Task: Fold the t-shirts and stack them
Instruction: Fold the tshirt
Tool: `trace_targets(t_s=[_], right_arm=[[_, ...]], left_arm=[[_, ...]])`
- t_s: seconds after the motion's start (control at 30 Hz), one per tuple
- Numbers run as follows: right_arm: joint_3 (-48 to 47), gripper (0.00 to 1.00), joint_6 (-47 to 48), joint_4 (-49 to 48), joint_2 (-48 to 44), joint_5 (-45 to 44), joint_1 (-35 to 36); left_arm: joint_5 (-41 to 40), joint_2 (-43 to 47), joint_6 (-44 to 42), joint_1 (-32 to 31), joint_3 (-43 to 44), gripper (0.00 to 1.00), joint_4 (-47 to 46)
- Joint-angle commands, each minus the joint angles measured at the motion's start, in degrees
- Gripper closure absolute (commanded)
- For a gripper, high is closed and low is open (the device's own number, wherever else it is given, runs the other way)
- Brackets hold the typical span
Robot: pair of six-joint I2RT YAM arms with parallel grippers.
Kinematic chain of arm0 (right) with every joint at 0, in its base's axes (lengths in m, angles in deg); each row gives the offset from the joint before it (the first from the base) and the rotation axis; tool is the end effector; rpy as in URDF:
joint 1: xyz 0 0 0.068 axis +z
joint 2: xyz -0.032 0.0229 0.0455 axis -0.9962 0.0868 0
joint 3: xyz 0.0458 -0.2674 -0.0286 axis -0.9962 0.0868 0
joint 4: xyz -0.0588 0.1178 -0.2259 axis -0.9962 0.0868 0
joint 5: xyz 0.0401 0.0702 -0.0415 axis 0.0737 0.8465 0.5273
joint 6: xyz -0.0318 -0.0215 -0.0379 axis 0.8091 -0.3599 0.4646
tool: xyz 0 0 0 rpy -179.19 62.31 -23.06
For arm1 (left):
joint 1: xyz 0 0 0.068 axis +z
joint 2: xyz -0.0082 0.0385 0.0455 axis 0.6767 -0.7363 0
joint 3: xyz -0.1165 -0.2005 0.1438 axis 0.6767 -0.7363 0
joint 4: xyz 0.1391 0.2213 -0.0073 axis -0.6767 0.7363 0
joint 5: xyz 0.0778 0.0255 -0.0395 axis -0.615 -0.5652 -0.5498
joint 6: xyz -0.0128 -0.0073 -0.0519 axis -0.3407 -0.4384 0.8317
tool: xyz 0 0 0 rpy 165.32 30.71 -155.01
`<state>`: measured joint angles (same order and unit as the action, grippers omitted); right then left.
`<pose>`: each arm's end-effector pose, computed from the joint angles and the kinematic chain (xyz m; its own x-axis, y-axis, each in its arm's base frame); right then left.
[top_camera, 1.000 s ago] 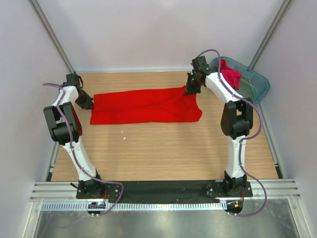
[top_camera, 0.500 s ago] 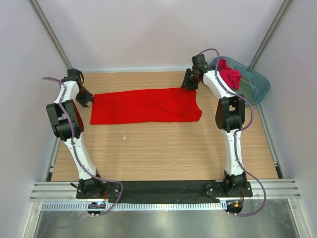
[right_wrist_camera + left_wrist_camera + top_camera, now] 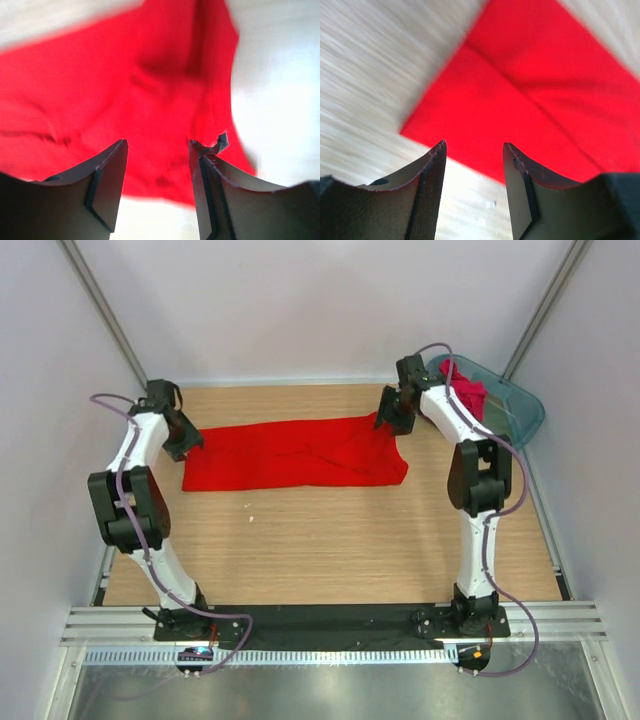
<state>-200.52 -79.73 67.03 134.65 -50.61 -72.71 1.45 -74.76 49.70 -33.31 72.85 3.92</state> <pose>0.4798 0.1086 0.2363 -0.8724 0.2532 -0.4182 0.1268 0.9434 0.3066 0.3973 0.0673 0.2522 -0.6121 -0.6736 -0.4143 -0.6542 0.7256 -0.2133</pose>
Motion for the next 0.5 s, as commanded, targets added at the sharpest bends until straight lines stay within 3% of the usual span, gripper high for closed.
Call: trace_targets(t_s=[0.0, 0.23, 0.47], right_arm=[[11.5, 0.44, -1.9, -6.2, -10.1, 4.3, 1.7], [24.8, 0.59, -7.8, -12.7, -14.1, 7.5, 3.2], [31.0, 0.55, -12.9, -17.2, -13.9, 10.8, 3.2]], left_arm=[[5.5, 5.0, 0.8, -4.2, -7.9, 0.52, -4.8], [9.6, 10.6, 0.1, -10.4, -17.0, 0.58, -7.4], [10.4, 12.7, -0.5, -11.4, -20.3, 0.59, -7.8]])
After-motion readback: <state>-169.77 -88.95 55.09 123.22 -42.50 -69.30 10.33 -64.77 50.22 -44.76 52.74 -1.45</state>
